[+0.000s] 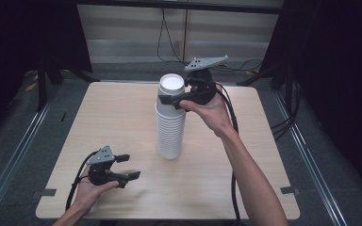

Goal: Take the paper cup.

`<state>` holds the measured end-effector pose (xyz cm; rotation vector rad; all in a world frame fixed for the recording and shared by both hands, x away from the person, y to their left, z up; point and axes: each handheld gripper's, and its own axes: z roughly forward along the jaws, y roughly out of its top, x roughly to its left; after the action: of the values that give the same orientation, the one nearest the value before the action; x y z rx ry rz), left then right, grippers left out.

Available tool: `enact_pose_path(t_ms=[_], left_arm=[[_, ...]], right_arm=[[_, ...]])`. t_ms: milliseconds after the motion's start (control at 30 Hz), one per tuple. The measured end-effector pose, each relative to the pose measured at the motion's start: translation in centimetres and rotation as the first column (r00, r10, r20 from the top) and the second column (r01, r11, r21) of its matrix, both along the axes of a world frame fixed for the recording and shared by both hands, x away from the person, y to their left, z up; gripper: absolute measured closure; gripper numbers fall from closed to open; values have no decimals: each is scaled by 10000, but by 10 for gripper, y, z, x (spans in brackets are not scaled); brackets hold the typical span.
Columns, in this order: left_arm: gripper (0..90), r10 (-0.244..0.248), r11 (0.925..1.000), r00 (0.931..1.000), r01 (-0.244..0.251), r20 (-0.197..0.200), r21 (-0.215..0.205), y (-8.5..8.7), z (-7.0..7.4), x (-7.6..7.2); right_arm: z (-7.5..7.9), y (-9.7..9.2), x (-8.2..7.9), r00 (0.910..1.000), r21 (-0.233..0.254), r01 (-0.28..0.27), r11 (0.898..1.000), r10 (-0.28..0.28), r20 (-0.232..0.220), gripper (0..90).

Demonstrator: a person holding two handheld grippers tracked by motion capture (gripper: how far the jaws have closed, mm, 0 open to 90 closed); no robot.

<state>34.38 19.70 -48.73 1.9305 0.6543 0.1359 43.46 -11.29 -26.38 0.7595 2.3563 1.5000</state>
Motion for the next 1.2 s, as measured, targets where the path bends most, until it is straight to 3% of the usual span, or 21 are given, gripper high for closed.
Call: enact_pose_path(t_ms=[467, 667, 1000, 1033, 1133, 1200], left_arm=[[177, -43, 10000, 10000, 43, -7, -6, 0, 0, -1], [177, -52, 10000, 10000, 52, -15, -6, 0, 0, -1], [177, -72, 10000, 10000, 72, -8, -18, 0, 0, -1], [177, -82, 10000, 10000, 82, -5, -27, 0, 0, -1], [177, -70, 10000, 10000, 70, 16, -34, 1, 1, -1], [177, -85, 10000, 10000, 85, -3, -30, 0, 0, -1]], right_arm=[[13, -4, -2, 9992, 591, 0, 9983, -24, 408, 195], [17, -10, -5, 9968, 920, -42, 9958, -32, 804, 196], [22, -16, -8, 9900, 1815, -186, 9832, -73, 1410, 199], [24, -18, -9, 9892, 2065, -232, 9782, -75, 1467, 200], [26, -19, -10, 9854, 2191, -343, 9751, -37, 1704, 202], [26, -19, -11, 9869, 2355, -395, 9711, 10, 1613, 202]])
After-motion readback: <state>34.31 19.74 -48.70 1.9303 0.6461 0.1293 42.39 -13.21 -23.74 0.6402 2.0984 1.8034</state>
